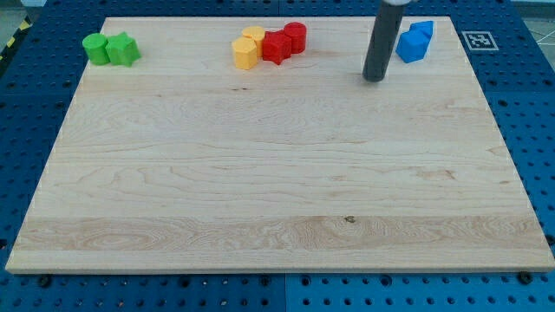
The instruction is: Move the green circle bit a down
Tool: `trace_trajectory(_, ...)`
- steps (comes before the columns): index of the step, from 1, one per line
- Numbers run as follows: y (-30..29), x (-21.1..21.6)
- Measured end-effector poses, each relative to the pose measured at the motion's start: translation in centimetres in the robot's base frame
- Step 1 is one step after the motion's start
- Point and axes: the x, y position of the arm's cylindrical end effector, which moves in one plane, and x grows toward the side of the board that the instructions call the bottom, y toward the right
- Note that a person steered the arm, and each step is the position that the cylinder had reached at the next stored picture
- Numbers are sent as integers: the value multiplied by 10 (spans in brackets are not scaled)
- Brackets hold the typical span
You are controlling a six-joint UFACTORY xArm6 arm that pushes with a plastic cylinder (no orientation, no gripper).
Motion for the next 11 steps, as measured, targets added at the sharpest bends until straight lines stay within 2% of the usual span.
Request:
trace_trajectory(1,-41,22)
trace_trajectory(2,-80,21)
trace_trajectory(7,-243,-53)
trace_trajectory(9,-273,-119)
trace_trajectory(11,-342,-130)
